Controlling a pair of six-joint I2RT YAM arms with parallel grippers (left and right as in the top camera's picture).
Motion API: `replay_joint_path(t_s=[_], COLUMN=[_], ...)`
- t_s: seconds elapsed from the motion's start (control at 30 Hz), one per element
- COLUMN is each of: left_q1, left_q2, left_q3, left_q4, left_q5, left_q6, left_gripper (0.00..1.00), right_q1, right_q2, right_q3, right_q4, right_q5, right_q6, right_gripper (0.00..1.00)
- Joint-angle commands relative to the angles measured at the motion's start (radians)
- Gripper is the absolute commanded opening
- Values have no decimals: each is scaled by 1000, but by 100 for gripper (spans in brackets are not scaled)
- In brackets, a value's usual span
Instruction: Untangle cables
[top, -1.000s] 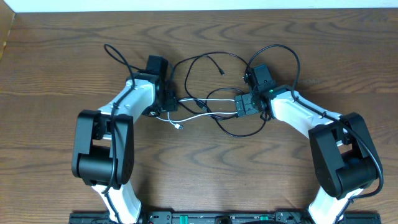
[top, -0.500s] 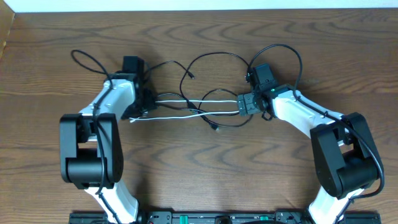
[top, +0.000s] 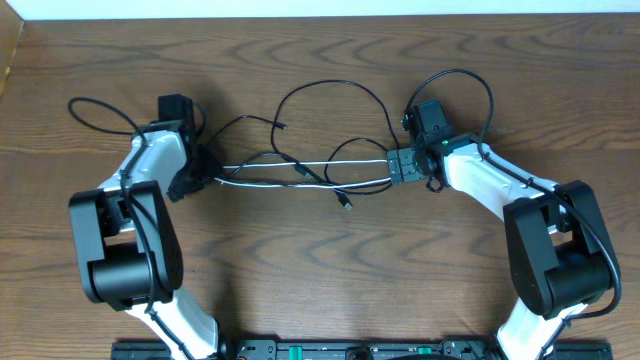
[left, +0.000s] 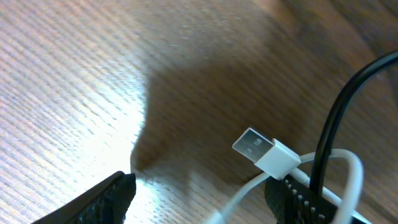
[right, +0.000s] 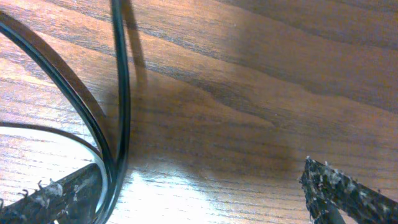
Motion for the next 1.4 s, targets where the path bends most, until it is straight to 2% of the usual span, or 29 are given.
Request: replay_joint_path(t_s=[0.0, 0.3, 0.63, 0.73, 0.77, 0.83, 1.03, 1.23, 1.37], left_q1=[72, 148, 165, 165, 165, 165, 165, 161, 145], left_q2=[119, 119, 119, 119, 119, 119, 119, 119, 119], left_q3=[-104, -109, -109, -109, -109, -109, -109, -109, -109], left_q4=[-24, -24, -24, -15, -15, -15, -7, 0, 17], left_q5=[-70, -23, 0, 53, 58, 60, 138, 195, 301], left_q6=[-14, -33, -32, -32, -32, -32, -32, -27, 28], left_gripper=[72, 72, 72, 73, 78, 78, 82, 85, 85], right_q1=[-42, -84, -107, -107, -106, -105, -104, -103, -81], right_q2=[106, 106, 106, 106, 106, 106, 106, 106, 106], right_q3=[-79, -79, -79, -79, -79, -79, -79, -79, -79], right_q4=[-62, -72, -80, -77, -76, -71, -42, -3, 18], right_q5=[207, 216, 215, 211, 210, 192, 88, -121, -190], right_q6=[-35, -35, -35, -35, -35, -35, -48, -126, -148], right_gripper=[99, 99, 99, 99, 99, 99, 99, 99, 99])
